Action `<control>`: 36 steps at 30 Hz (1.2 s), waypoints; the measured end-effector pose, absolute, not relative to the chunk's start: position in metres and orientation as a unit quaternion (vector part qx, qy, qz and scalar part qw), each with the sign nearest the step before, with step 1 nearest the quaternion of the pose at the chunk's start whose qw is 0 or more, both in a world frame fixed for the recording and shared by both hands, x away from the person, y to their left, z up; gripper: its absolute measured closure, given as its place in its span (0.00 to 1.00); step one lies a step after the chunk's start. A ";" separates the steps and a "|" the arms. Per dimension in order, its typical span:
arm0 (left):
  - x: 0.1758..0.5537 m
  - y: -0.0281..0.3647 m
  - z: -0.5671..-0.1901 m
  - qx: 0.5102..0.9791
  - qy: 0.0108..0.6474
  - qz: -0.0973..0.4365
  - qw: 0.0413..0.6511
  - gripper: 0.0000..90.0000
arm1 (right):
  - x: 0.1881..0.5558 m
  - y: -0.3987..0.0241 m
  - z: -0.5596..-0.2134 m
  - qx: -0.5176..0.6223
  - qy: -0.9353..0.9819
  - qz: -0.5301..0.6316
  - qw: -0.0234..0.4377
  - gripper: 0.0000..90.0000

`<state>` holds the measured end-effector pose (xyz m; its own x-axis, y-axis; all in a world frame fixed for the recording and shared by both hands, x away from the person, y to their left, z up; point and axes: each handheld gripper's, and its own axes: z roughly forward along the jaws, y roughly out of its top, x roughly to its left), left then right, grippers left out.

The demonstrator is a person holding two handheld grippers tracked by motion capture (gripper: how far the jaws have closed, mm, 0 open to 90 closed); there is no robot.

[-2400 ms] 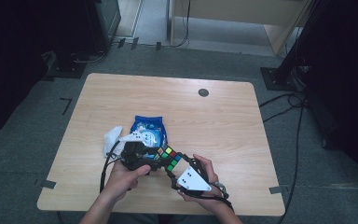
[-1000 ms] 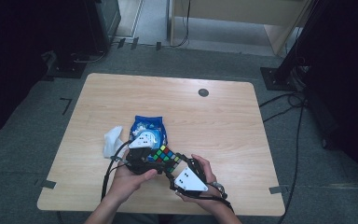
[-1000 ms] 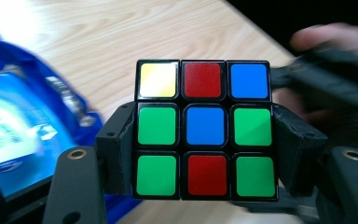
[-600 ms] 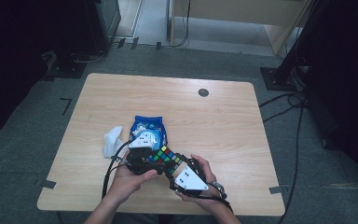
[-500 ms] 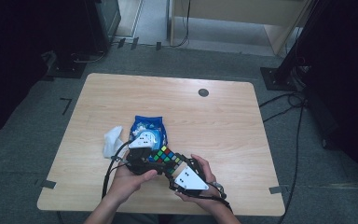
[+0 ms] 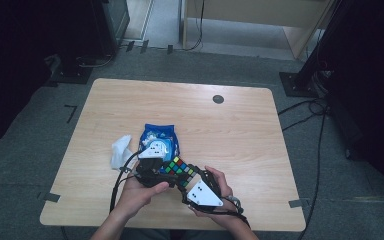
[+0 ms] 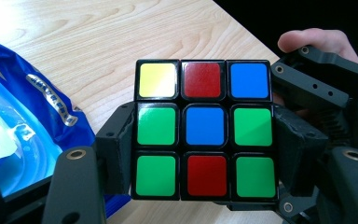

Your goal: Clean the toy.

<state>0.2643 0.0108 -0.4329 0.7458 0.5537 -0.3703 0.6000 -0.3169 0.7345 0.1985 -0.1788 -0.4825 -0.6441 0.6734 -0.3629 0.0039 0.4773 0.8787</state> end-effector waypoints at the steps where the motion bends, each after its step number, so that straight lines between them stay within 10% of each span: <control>1: 0.264 0.010 -0.433 0.814 0.354 -0.023 0.460 0.37 | 0.198 -0.179 -0.483 0.216 0.780 0.463 0.362 0.38; 16: 0.275 0.065 -0.406 0.762 0.381 0.011 0.524 0.22 | 0.204 -0.190 -0.480 0.234 0.771 0.468 0.363 0.38; 22: 0.294 0.118 -0.418 0.749 0.471 0.152 0.441 0.23 | 0.207 -0.198 -0.477 0.251 0.766 0.472 0.357 0.38; 36: 0.322 0.150 -0.491 0.745 0.545 0.189 0.334 0.54 | 0.210 -0.199 -0.479 0.251 0.771 0.470 0.349 0.38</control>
